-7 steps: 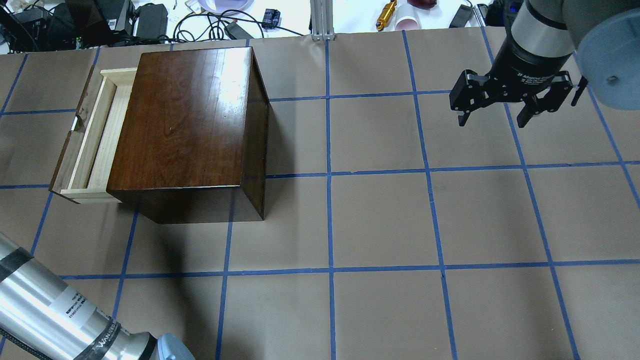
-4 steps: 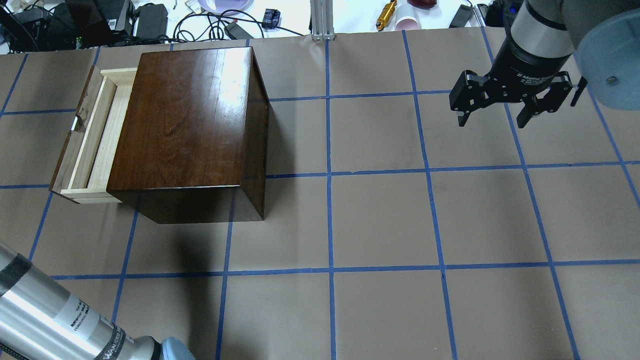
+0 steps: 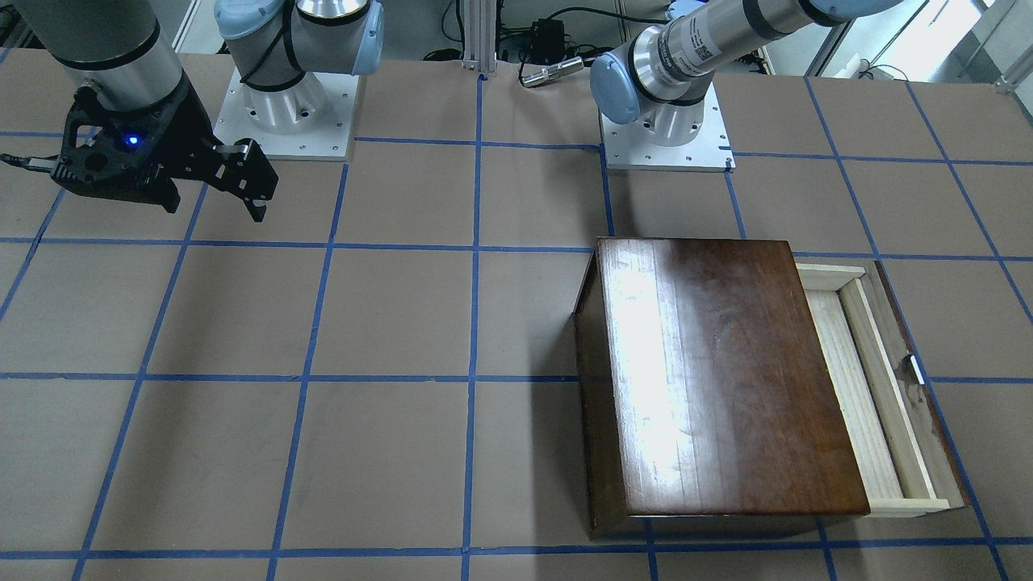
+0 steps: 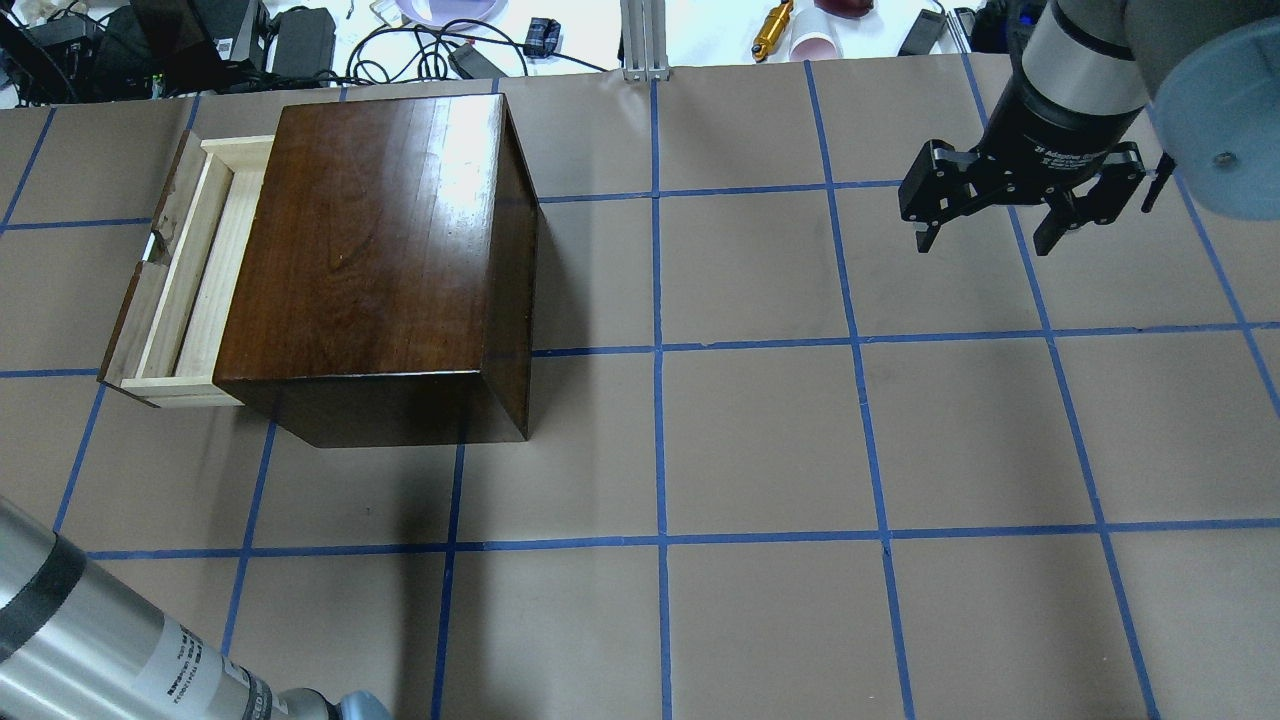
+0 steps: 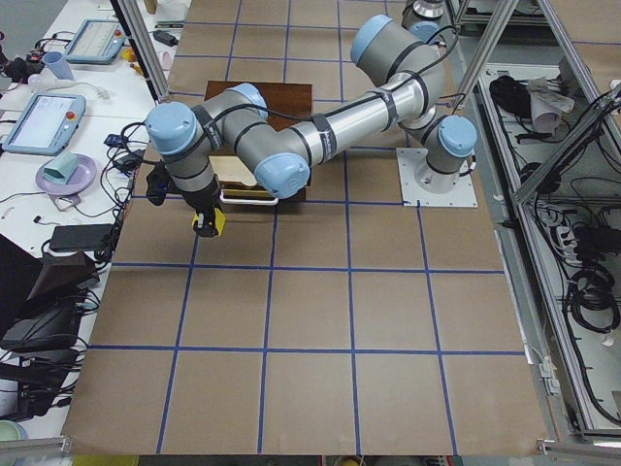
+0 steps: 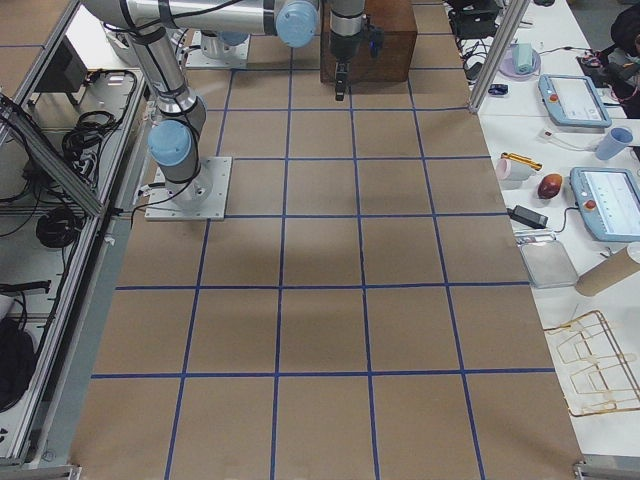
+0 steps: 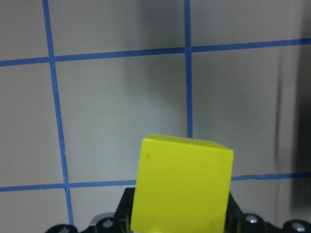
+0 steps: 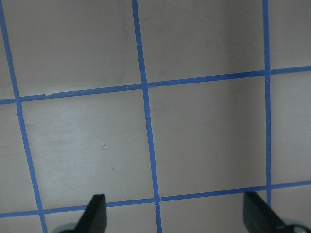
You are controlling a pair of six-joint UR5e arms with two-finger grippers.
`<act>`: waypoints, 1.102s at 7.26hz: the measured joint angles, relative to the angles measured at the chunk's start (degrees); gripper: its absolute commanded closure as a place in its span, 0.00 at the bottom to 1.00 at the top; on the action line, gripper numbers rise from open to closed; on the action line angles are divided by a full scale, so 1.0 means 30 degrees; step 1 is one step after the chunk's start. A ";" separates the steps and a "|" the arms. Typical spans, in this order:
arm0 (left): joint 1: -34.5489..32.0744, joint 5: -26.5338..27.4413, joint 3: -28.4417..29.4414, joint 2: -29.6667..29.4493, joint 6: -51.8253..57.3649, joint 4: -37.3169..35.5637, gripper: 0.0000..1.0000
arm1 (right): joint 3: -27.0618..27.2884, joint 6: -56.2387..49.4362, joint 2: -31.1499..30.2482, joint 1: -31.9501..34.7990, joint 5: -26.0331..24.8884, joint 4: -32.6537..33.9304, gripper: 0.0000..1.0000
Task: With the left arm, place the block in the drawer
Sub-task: 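Carry the yellow cube with the left gripper over the open drawer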
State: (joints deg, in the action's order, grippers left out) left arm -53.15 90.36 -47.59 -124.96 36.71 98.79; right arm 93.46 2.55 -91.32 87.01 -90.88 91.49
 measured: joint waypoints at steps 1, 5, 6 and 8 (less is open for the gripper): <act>-0.0627 -0.0104 -0.0187 0.0384 -0.1212 0.0565 1.00 | 0.0002 0.0000 0.0000 0.0000 0.0000 0.0000 0.00; -0.3111 -0.1600 -0.2492 0.1310 -0.5949 0.0357 1.00 | 0.0015 0.0001 0.0000 0.0000 0.0000 0.0000 0.00; -0.3733 -0.1779 -0.3091 0.1405 -0.7022 -0.0230 1.00 | 0.0004 0.0000 0.0000 0.0000 0.0000 0.0000 0.00; -0.4748 -0.1755 -0.4245 0.1707 -0.8217 -0.1530 1.00 | -0.0006 0.0000 0.0000 0.0000 0.0006 0.0000 0.00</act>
State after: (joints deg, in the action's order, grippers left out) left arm -67.40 85.09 -60.32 -119.83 12.06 94.20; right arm 93.44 2.55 -91.32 87.01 -90.86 91.49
